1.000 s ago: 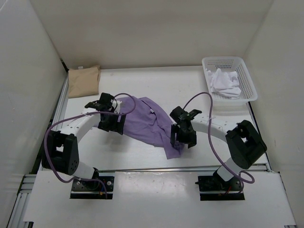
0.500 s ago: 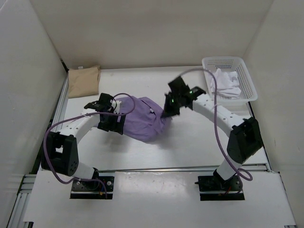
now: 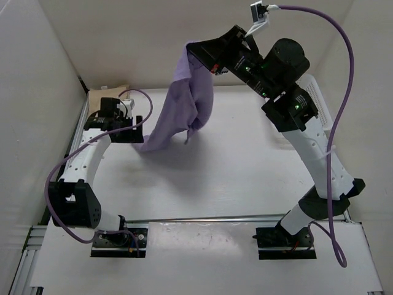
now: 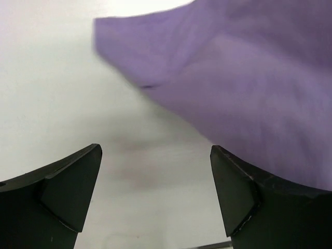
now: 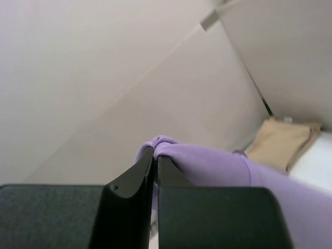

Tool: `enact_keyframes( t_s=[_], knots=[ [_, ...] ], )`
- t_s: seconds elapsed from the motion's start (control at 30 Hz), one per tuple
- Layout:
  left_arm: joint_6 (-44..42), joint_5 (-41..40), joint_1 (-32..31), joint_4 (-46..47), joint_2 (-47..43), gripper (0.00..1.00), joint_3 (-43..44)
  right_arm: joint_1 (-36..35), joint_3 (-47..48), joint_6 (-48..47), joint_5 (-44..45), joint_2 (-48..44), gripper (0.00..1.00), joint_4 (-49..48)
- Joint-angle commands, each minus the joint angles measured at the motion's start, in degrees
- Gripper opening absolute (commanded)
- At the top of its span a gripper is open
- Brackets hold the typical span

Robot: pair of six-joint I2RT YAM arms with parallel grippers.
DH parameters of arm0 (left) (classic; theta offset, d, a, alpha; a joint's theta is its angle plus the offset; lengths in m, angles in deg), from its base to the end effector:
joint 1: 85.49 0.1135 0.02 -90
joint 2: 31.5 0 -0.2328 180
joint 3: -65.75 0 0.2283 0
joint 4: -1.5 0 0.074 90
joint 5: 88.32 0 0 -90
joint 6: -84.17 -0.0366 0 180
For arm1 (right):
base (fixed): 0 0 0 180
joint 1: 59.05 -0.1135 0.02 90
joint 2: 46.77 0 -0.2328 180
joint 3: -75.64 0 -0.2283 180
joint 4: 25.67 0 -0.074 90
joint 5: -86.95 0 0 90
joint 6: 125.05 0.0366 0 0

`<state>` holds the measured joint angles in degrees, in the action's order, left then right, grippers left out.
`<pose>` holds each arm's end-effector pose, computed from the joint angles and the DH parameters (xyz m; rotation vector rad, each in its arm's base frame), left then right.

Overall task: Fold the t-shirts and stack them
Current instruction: Flatten out the tshirt

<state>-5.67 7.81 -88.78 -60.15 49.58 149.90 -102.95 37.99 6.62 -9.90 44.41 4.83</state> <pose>0.2688 -0.0194 0.2615 0.1098 2.5902 -0.1607 0.1924 0.1912 0.5630 -0.1407 1.3249 1.3621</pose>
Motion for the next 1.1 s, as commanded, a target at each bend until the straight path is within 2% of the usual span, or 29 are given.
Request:
enact_keyframes(
  t_s=[0.0,0.1,0.23,0.27,0.33,0.37,0.5,0.6,0.7,0.77,0.9,1.03,1.07],
  knots=[
    [-0.2,0.8,0.0,-1.0,1.8,0.96,4.3,-1.0,-1.9,-0.4,8.4,0.1,0.00,-8.6],
    [-0.2,3.3,0.0,-1.8,4.5,0.96,8.0,-1.0,-2.4,0.1,14.6,0.1,0.00,-3.1],
    [-0.2,8.4,-4.0,-4.4,5.3,0.96,10.0,-1.0,-3.1,0.6,16.1,0.7,0.00,-0.5],
    [-0.2,9.9,-6.7,-4.9,4.6,1.00,9.2,-1.0,-3.6,0.6,16.1,0.7,0.00,0.0],
    [-0.2,12.8,-9.8,-4.3,2.3,1.00,7.0,-1.0,-3.6,0.6,16.9,0.7,0.00,0.6],
    [-0.2,12.9,-13.2,-3.7,1.7,1.00,4.3,-1.0,-3.6,0.6,17.6,0.7,0.00,1.2],
    [-0.2,9.6,-20.0,0.8,2.6,1.00,-0.8,-1.0,-6.0,0.6,18.8,-0.7,0.00,1.9],
    [-0.2,9.6,-22.1,5.9,6.5,1.00,-0.8,-0.4,-9.9,1.3,20.0,-3.8,0.00,2.5],
    [-0.2,7.2,-22.7,10.6,15.7,1.00,3.7,0.2,-14.9,2.9,20.7,-7.2,0.00,3.7],
    [-0.2,4.9,-22.7,11.3,20.3,1.00,7.3,0.2,-18.3,3.5,20.7,-9.9,0.00,4.3],
    [-0.2,6.9,-22.2,11.3,28.7,0.98,13.6,0.8,-22.0,4.1,23.2,-13.6,0.00,6.6],
    [-0.2,7.5,-22.2,11.3,31.6,0.46,15.0,1.4,-25.8,4.1,27.4,-18.1,0.00,6.6],
    [-0.2,6.4,-21.6,11.3,30.9,0.25,14.3,2.1,-26.5,4.1,28.1,-18.7,0.00,7.2]
  ],
)
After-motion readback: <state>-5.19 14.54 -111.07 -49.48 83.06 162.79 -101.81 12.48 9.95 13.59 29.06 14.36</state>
